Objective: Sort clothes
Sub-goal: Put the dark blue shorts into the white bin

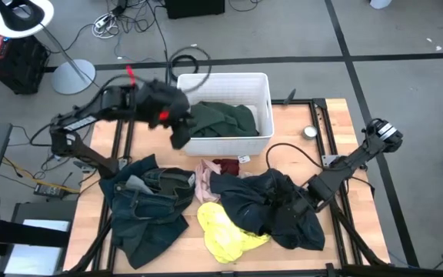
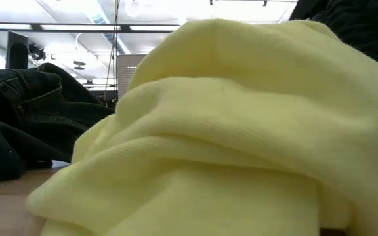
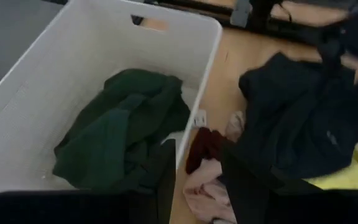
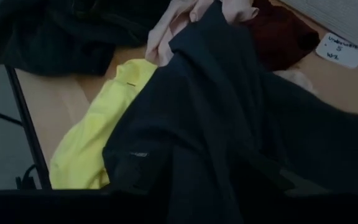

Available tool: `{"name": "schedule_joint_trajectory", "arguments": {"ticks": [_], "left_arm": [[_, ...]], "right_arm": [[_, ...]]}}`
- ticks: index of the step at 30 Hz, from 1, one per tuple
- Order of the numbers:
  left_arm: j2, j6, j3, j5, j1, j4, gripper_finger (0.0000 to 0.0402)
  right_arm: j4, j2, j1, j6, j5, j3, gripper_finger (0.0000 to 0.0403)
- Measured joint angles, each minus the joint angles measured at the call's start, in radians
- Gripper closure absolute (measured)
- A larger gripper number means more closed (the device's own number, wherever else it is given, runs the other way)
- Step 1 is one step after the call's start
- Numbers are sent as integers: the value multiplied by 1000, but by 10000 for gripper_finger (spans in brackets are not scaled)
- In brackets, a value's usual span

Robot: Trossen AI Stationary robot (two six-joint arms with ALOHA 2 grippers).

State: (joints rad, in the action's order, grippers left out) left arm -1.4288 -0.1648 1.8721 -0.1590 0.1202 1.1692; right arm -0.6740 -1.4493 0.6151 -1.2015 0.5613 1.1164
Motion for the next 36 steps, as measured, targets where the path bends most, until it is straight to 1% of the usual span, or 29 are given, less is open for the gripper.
{"name": "schedule_joint_trajectory", "arguments": {"ticks": [4, 7, 13, 16, 20, 26, 31, 36], "left_arm": [[27, -47, -91, -102, -116, -7, 270], [54, -108, -208, -133, -189, -53, 270], [160, -170, -508, -131, -336, -340, 270], [217, -204, -615, -130, -385, -427, 270], [297, -264, -704, -142, -437, -465, 270], [419, -323, -783, -295, -531, -470, 270], [501, -315, -833, -301, -570, -461, 270], [568, -319, -883, -301, -574, -462, 270]], "right_arm": [[6, 28, -57, 95, -82, 0, 254], [10, 45, -99, 157, -155, 0, 255], [20, 55, -168, 251, -321, 0, 257], [32, 55, -189, 271, -376, 0, 259], [34, 54, -201, 295, -385, 18, 264], [28, 54, -210, 351, -380, 85, 276], [15, 54, -214, 370, -378, 124, 287], [14, 47, -220, 382, -373, 144, 299]]}}
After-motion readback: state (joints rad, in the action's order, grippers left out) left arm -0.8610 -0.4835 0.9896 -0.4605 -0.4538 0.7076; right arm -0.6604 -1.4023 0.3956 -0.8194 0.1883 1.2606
